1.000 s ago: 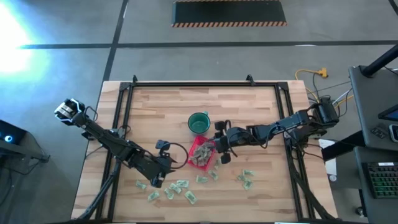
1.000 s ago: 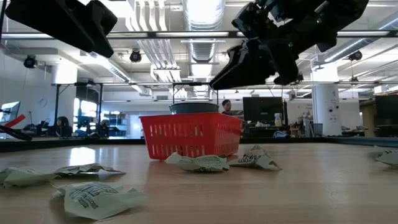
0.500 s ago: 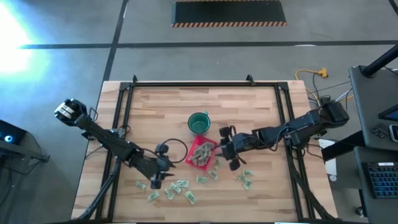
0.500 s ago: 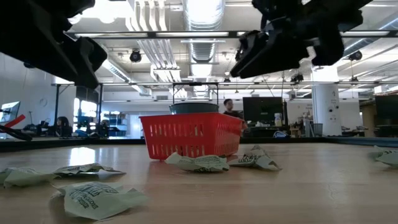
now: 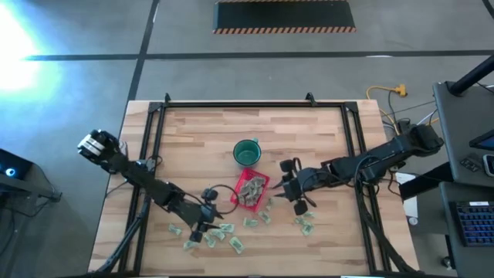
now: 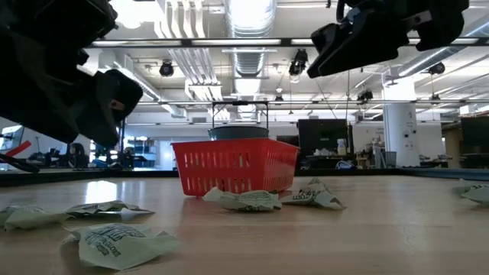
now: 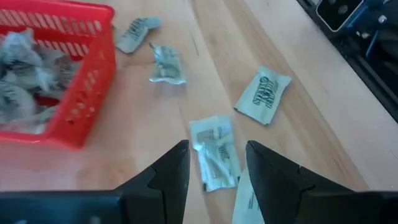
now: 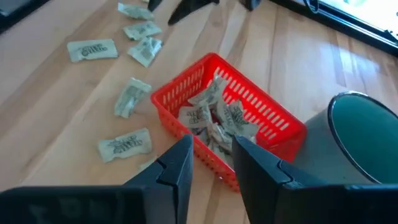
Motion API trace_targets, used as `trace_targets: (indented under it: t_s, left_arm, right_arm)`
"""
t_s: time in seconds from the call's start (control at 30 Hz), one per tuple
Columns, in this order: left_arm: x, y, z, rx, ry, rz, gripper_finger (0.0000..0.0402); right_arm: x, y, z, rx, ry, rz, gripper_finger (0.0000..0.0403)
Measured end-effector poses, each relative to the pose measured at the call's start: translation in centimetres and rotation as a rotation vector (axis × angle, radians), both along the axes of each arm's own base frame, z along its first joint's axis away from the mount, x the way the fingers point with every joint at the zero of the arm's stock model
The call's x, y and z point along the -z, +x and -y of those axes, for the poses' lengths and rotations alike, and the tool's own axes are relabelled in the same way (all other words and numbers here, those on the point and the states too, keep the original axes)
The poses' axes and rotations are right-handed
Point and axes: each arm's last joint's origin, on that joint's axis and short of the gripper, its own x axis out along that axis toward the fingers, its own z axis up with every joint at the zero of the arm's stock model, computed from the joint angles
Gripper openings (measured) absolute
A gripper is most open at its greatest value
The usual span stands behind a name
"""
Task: Pick and place items into bin
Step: Put the light green stevia packet into the red bin
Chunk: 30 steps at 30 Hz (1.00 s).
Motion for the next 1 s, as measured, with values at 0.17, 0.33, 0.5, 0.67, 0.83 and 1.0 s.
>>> trace_targets:
  t_s: [0.17,0.33,0.5,0.67,0.83,1.0]
  left_arm:
    - [0.5,1.0,0.3,0.010,-0.003,-0.028,0.0142]
    - [1.3,1.7,0.3,0.016,-0.008,-0.062,0.0142]
    - [2.3,2.3,0.2,0.020,-0.013,-0.107,0.0142]
    - [2.5,2.7,-0.1,0.023,-0.026,-0.121,0.0141]
    - [2.8,2.7,-0.1,0.036,-0.033,-0.141,0.0141]
    - [3.0,2.7,-0.1,0.040,-0.034,-0.150,0.0141]
  right_arm:
    - [-0.2,-0.2,-0.3,-0.007,0.007,0.003,0.0097]
    - [-0.1,-0.3,-0.4,-0.011,0.005,-0.002,0.0100]
    - [-0.1,-0.3,-0.4,-0.010,0.007,-0.009,0.0096]
    - [0.0,-0.4,-0.4,-0.010,0.003,-0.020,0.0089]
    - [0.0,-0.4,-0.4,-0.010,0.003,-0.020,0.0084]
    - [0.0,-0.4,-0.4,-0.010,0.003,-0.020,0.0086]
